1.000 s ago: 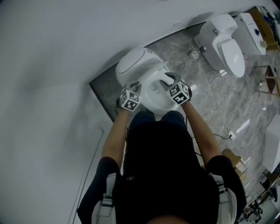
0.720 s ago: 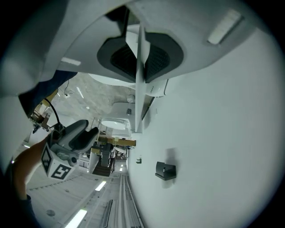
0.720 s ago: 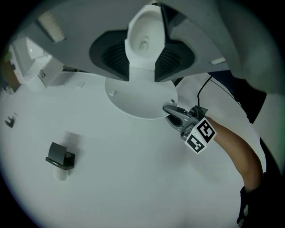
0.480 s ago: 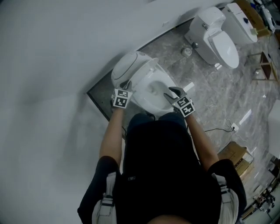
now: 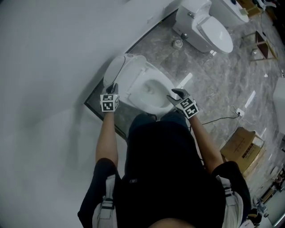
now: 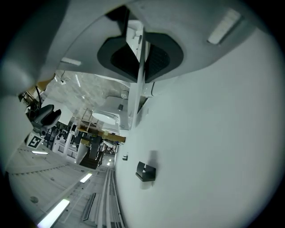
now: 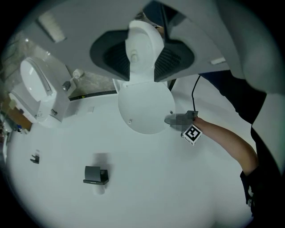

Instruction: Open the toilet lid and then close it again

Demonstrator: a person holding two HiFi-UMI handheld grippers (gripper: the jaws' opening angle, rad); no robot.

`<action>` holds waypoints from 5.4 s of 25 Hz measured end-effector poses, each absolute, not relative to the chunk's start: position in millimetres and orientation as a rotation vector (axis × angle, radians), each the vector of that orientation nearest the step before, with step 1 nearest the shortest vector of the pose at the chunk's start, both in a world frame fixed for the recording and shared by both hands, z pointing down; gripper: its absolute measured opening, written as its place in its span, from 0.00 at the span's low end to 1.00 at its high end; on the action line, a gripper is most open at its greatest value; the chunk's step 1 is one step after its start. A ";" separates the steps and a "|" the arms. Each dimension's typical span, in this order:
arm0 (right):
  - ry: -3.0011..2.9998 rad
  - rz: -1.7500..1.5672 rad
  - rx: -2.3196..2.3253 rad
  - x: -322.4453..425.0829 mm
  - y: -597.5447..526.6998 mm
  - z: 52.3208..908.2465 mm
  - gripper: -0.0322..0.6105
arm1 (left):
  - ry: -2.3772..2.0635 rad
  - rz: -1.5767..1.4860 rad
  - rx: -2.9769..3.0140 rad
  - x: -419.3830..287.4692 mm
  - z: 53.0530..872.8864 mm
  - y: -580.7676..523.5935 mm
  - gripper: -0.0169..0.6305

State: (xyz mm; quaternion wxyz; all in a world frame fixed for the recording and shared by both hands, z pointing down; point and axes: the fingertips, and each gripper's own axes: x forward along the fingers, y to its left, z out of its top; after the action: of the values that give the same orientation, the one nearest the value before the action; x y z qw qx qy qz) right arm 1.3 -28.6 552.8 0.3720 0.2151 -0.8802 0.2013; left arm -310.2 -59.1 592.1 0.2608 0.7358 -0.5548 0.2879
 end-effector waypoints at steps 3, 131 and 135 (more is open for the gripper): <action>-2.237 0.532 0.579 15.9 -24.8 554.0 0.32 | -1.483 0.783 1.976 -317.5 593.4 -64.8 0.09; -2.076 1.345 0.444 87.4 46.3 727.6 0.30 | -1.321 0.705 1.718 -45.3 629.8 194.7 0.06; -2.050 1.312 0.444 95.4 49.4 746.2 0.33 | -1.327 0.654 1.732 -30.4 636.7 188.8 0.06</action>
State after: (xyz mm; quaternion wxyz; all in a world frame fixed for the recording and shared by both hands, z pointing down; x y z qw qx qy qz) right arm 95.4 49.4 746.2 0.3274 0.1697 -0.7829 0.5011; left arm -30.4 188.8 636.7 0.4186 0.6904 -0.5293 0.2608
